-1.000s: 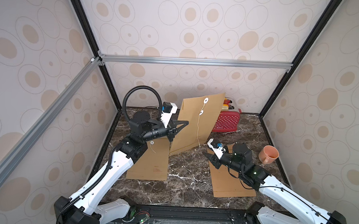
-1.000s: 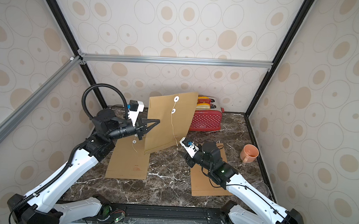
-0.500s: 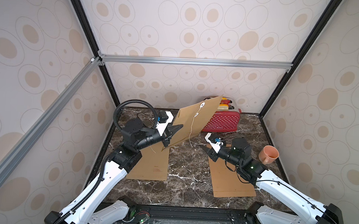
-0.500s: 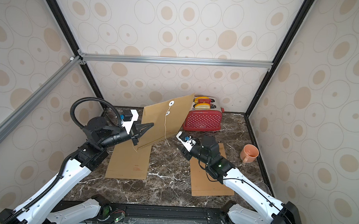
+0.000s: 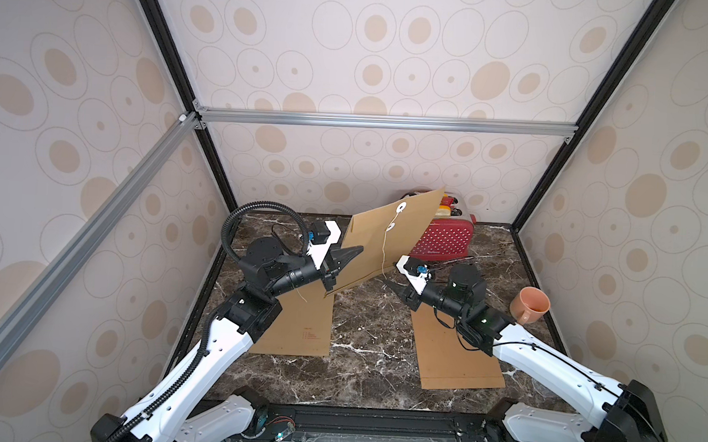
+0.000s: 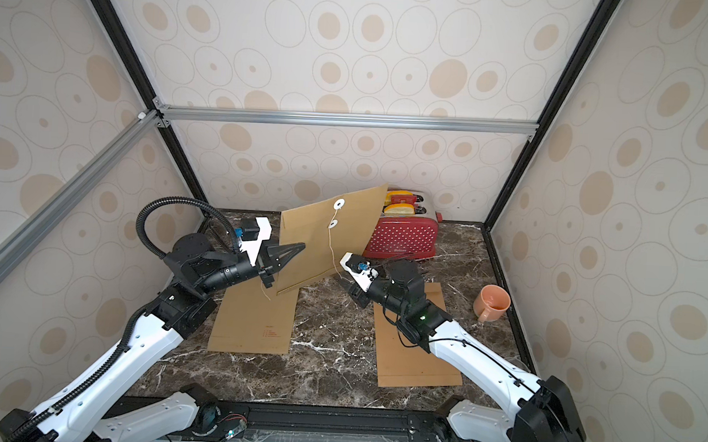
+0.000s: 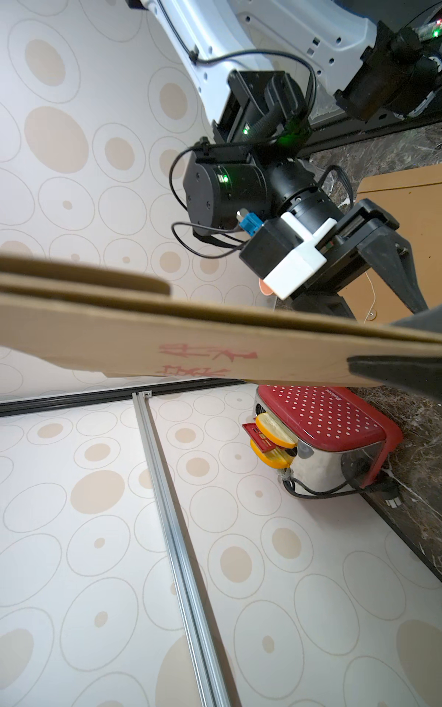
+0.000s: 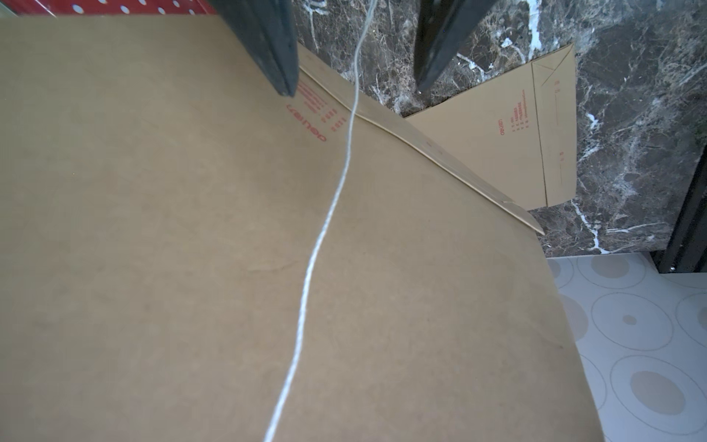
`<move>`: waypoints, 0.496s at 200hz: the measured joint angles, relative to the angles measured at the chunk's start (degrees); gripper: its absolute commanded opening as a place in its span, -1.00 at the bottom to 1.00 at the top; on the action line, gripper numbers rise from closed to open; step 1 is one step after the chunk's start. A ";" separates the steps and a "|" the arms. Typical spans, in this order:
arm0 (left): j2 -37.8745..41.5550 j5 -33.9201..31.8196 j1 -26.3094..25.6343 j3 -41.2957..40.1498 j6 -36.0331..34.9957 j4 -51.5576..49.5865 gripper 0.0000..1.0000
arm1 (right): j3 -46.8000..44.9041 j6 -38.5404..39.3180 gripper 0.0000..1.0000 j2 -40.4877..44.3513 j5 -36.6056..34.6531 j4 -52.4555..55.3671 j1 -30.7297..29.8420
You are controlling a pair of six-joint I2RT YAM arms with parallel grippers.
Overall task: Close the mouth of the file bag
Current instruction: Close the file bag.
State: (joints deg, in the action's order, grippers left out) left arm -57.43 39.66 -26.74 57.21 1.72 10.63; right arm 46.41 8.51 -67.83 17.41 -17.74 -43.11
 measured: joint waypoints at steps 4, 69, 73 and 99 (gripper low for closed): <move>0.00 0.11 0.00 -0.04 0.13 0.15 -1.00 | 0.00 -0.22 0.05 -0.28 0.07 -0.39 0.00; -0.55 1.07 0.00 -0.48 2.60 2.32 -1.00 | 0.00 -2.32 -0.01 -3.39 0.90 -4.98 0.00; -0.57 1.11 0.00 -0.48 2.71 2.36 -1.00 | 0.00 -2.51 -0.02 -3.61 1.07 -5.16 0.00; -0.85 1.14 0.00 -0.50 3.17 2.62 -1.00 | 0.00 -4.33 -0.02 -4.83 2.67 -6.62 0.00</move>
State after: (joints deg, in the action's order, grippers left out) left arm -58.28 40.80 -26.74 56.71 4.89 13.26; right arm 46.41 4.19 -72.66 20.08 -24.36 -43.11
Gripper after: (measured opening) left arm 0.049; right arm 0.493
